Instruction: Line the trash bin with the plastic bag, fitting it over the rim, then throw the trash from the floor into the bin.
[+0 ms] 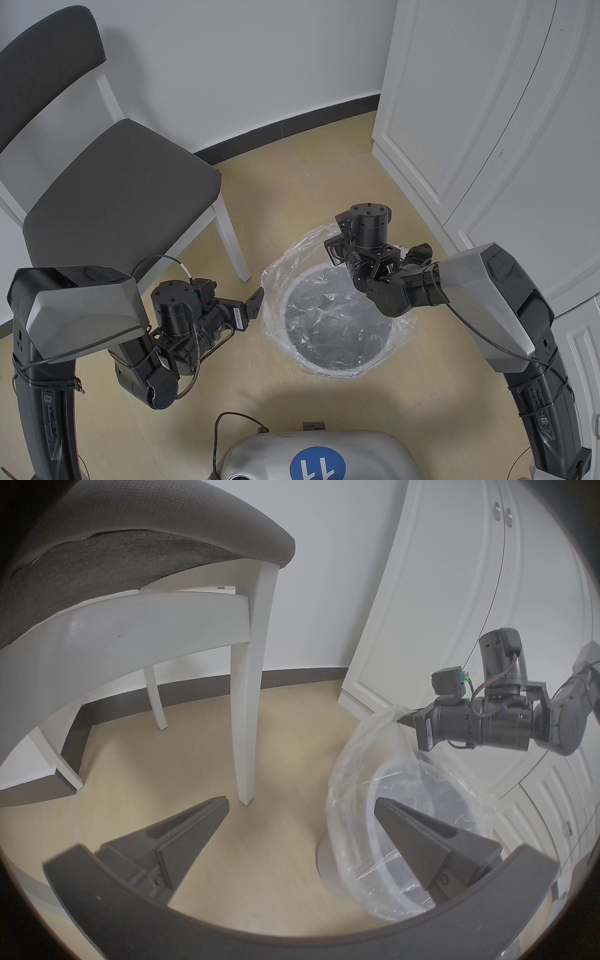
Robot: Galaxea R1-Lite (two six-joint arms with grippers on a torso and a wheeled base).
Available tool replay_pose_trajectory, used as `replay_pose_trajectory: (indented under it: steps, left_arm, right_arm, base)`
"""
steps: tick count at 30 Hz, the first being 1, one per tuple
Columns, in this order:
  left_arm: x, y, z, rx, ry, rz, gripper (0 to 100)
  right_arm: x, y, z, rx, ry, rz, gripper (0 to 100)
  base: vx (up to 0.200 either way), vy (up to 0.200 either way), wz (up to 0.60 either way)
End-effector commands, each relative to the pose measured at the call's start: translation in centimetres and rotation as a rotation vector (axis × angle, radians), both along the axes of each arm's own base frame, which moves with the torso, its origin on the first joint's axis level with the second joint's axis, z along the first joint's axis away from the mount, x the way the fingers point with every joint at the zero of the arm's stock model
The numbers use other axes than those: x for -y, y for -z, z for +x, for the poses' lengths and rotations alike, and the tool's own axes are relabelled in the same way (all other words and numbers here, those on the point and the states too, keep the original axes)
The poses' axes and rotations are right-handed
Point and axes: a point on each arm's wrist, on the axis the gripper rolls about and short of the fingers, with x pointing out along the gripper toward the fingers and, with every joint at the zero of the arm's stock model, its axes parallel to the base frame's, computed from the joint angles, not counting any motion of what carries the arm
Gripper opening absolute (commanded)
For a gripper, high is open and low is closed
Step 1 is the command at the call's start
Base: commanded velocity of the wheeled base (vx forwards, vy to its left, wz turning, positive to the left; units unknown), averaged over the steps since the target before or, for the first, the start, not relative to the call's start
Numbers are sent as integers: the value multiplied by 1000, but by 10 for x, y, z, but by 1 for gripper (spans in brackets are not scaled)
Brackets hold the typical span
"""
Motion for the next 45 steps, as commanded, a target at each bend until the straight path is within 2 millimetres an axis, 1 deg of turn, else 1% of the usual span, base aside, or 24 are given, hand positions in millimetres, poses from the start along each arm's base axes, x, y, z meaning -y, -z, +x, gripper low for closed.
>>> replay_pose_trajectory:
  steps: [1,4,7,8,9,10,11,12,15,19,22,23,25,26,27,29,30,31,33,34,36,39,42,45]
  left_arm:
    - [1,-1,-1,1,1,-3,100]
    - [0,-4,-2,7,1,-5,100]
    - [-1,-8,-5,10,1,-5,100]
    - [-1,-9,-6,9,4,-4,100]
    - [-1,-9,-6,9,4,-4,100]
    - [-1,-9,-6,6,4,-3,100]
    - [-1,-9,-6,6,6,-3,100]
    - [0,-9,-7,4,9,-3,100]
    - [1,-10,-8,6,12,-3,100]
    - [2,-14,-12,6,18,-3,100]
    - [2,-14,-14,1,23,1,100]
    - [3,-14,-14,1,26,0,100]
    - [5,-13,-16,-6,33,4,100]
    - [5,-13,-16,-8,33,4,100]
    - [6,-11,-18,-27,41,13,100]
    - [8,-7,-20,-65,49,29,100]
    - [9,-7,-21,-71,50,32,100]
    - [11,-4,-22,-94,56,43,100]
    - [13,-3,-24,-113,61,53,100]
    - [13,-3,-24,-115,61,54,100]
    - [15,-2,-24,-137,59,65,100]
    - [14,-2,-25,-153,59,70,100]
    - [14,-2,-23,-157,54,72,100]
    - [15,-3,-22,-151,54,70,100]
  right_arm:
    - [-1,8,3,-9,-3,-6,100]
    - [-1,1,-4,-19,-14,-8,100]
    - [8,-11,-22,-63,-37,-34,100]
    - [13,-20,-32,-86,-64,-43,100]
    - [13,-20,-32,-86,-64,-43,100]
    - [21,-33,-45,-110,-92,-47,100]
    - [22,-37,-48,-113,-97,-47,100]
    - [29,-47,-56,-120,-100,-28,100]
    - [39,-61,-72,-152,-112,22,100]
    - [47,-70,-85,-198,-124,92,100]
    - [54,-76,-96,-233,-105,191,100]
    - [55,-75,-99,-243,-100,208,100]
    - [65,-68,-116,-317,-61,306,100]
    - [66,-67,-118,-325,-57,319,100]
    - [70,-58,-133,-383,-38,387,100]
    - [73,-46,-149,-444,-25,458,100]
    - [73,-44,-152,-453,-25,467,100]
    - [73,-32,-164,-509,-14,496,100]
    - [77,-15,-172,-563,17,500,100]
    - [77,-14,-173,-567,19,499,100]
    - [80,2,-174,-580,33,506,100]
    - [85,19,-166,-548,53,523,100]
    - [94,25,-155,-495,67,540,100]
    - [98,24,-149,-470,76,551,100]
  base:
    - [0,0,0]
    - [0,0,0]
    - [0,0,0]
    - [0,0,0]
    - [0,0,0]
    - [0,0,0]
    - [0,0,0]
    - [0,0,0]
    - [0,0,0]
    - [0,0,0]
    - [0,0,0]
    - [0,0,0]
    - [0,0,0]
    - [0,0,0]
    - [0,0,0]
    - [0,0,0]
    - [0,0,0]
    - [0,0,0]
    - [0,0,0]
    - [0,0,0]
    - [0,0,0]
    - [0,0,0]
    - [0,0,0]
    - [0,0,0]
